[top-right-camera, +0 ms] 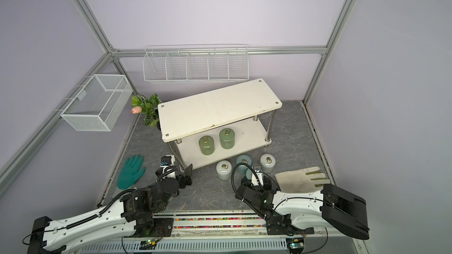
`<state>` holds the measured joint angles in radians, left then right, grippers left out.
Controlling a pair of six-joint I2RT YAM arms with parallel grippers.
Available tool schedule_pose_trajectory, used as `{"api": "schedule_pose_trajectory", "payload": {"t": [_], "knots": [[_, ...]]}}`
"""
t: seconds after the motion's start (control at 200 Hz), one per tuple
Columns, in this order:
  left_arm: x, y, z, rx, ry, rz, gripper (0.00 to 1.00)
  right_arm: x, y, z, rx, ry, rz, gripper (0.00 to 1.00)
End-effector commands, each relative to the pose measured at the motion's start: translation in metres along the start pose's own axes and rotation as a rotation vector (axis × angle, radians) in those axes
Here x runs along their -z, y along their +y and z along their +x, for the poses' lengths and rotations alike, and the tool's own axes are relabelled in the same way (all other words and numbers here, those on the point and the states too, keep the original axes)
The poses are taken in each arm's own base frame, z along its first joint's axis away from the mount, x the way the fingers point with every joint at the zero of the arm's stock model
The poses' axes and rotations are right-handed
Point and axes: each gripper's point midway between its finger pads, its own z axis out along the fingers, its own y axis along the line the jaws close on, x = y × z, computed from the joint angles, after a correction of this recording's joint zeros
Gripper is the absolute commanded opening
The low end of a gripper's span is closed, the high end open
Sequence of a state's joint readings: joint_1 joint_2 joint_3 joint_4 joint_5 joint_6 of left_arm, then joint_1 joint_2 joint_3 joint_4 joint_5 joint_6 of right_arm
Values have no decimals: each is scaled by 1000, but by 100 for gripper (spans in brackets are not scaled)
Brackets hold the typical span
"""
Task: Remove the tea canisters from the shelf
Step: Place the tea canister at the center of the board.
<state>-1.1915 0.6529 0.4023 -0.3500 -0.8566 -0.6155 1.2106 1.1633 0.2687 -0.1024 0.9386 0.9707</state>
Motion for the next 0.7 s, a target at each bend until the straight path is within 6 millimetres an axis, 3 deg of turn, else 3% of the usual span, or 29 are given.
{"api": "schedule_pose_trajectory", "payload": {"t": [0.0, 0.065, 0.695], "knots": [[4, -1, -14, 11, -23, -2, 100, 0, -9, 0, 7, -1, 37, 97], [5, -1, -13, 11, -22, -2, 100, 1, -10, -1, 9, -1, 40, 89], [5, 1, -13, -2, -27, -10, 100, 20, -8, -22, 75, -25, 39, 89]]}}
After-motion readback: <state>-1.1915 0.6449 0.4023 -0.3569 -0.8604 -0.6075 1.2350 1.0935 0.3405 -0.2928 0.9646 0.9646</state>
